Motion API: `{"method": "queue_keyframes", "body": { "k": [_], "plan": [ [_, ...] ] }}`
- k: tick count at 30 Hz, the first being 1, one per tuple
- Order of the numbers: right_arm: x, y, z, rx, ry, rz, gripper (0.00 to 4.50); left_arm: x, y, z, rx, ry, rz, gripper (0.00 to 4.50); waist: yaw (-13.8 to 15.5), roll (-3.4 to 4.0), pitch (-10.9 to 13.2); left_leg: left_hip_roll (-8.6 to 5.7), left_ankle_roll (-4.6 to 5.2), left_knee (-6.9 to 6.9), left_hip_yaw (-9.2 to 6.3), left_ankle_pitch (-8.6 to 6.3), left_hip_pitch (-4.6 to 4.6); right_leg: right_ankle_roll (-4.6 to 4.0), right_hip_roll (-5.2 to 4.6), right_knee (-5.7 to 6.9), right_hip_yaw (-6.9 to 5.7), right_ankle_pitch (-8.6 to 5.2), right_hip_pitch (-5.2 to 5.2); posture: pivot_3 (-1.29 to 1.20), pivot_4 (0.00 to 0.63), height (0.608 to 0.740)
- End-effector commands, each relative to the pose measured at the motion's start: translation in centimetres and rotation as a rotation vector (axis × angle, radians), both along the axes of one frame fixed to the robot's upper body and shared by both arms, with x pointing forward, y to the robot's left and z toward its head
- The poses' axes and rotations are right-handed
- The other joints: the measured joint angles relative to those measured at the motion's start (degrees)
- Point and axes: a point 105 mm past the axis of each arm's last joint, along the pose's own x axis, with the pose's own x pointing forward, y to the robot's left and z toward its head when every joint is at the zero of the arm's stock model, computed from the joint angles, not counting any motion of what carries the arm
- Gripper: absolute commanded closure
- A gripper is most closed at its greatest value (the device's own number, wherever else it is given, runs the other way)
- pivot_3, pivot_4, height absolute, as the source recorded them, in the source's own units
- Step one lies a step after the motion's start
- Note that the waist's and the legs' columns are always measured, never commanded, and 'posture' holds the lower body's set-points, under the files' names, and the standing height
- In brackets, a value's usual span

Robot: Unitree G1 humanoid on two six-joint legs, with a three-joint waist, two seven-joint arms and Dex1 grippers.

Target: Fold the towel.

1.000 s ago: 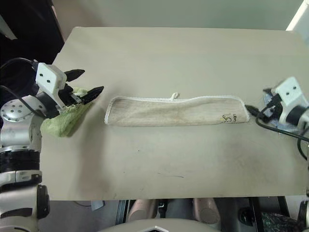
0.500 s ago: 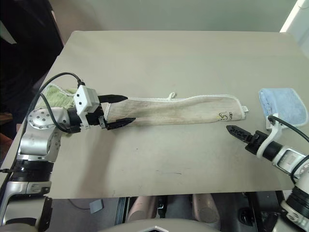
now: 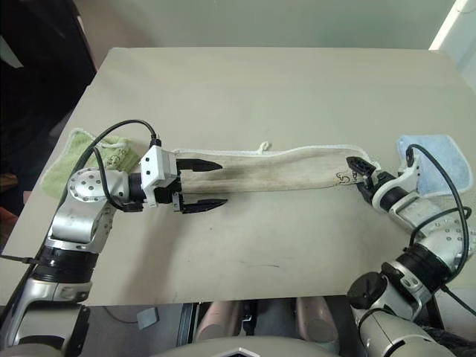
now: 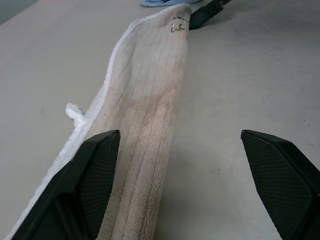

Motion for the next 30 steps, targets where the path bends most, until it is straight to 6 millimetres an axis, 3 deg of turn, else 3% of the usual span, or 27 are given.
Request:
{"method": "queue_keyframes", "body": {
  "k": [1, 3, 10, 14, 16, 21, 23, 27, 30],
  "plan": [
    [0.6, -2.4, -1.2, -0.032, 0.069, -0.156, 0.04, -0.3, -0.2, 0.9, -0.012, -0.039, -0.002, 0.35, 0.0, -0.08, 0.0, -0.01, 0.01, 0.02, 0.0, 0.0, 0.0, 0.03, -0.01, -0.01, 0.0, 0.01, 0.02, 0.0, 0.15, 0.735],
    [1.0, -2.8, -1.0, -0.024, 0.058, -0.193, 0.04, -0.4, -0.2, 0.8, -0.01, -0.046, 0.005, 0.35, 0.1, -0.2, -0.1, -0.06, 0.01, 0.04, -0.01, 0.01, 0.0, 0.23, -0.04, -0.04, 0.04, -0.08, 0.06, 0.0, 0.15, 0.735],
    [0.6, -5.1, 1.0, -0.039, -0.017, -0.28, 2.48, -0.6, 0.0, 0.7, -0.011, -0.045, 0.023, 0.35, 1.1, -0.19, -0.1, -0.18, -0.03, 0.0, -0.04, -0.02, -0.23, 0.2, -0.15, -0.04, 0.1, -0.03, -0.11, 0.0, 0.15, 0.735],
    [0.2, -6.9, 2.9, -0.088, -0.076, -0.313, 3.95, -0.6, 0.0, 0.6, -0.014, -0.045, 0.031, 0.35, 1.2, -0.19, -0.1, -0.17, -0.12, -0.03, 0.0, -0.09, -0.84, 0.3, -0.16, 0.01, 0.04, -0.04, -0.79, 0.0, 0.15, 0.735],
    [0.1, -7.5, 3.7, -0.111, -0.101, -0.321, 4.46, -0.5, -0.1, 0.5, -0.015, -0.045, 0.032, 0.35, 1.1, -0.18, -0.1, -0.13, -0.2, -0.05, 0.0, -0.19, -0.96, 0.59, -0.15, 0.02, -0.06, 0.14, -0.97, 0.0, 0.15, 0.735],
    [0.0, -8.5, 5.7, -0.17, -0.162, -0.32, 4.46, -0.5, -0.1, 0.5, -0.016, -0.043, 0.031, 0.35, 1.1, -0.16, -0.1, -0.04, -0.27, -0.19, 0.0, -0.33, -0.96, 0.55, -0.11, 0.02, -0.1, 0.08, -1.06, 0.0, 0.15, 0.735],
    [0.1, -7.8, 7.0, -0.219, -0.204, -0.266, 4.46, -0.3, -0.2, 0.5, -0.014, -0.045, 0.029, 0.35, 1.0, -0.15, -0.1, -0.02, -0.27, -0.19, -0.01, -0.33, -0.94, 0.54, -0.09, 0.02, -0.1, 0.07, -1.05, 0.0, 0.15, 0.735],
    [0.0, -6.9, 6.2, -0.274, -0.173, -0.215, 4.46, -0.1, -0.3, 0.5, -0.015, -0.05, 0.029, 0.35, 0.9, -0.14, -0.1, -0.02, -0.19, -0.11, 0.01, -0.28, -0.94, 0.52, -0.09, 0.05, -0.1, 0.09, -1.02, 0.0, 0.15, 0.735],
    [-0.7, -5.8, 5.2, -0.264, -0.153, -0.141, 3.84, -0.2, -0.2, 0.4, -0.013, -0.049, 0.03, 0.35, 1.0, -0.14, -0.1, -0.01, -0.11, -0.06, 0.01, -0.22, -0.92, 0.52, -0.09, 0.05, -0.1, 0.1, -0.97, 0.0, 0.15, 0.735]
  ]
}}
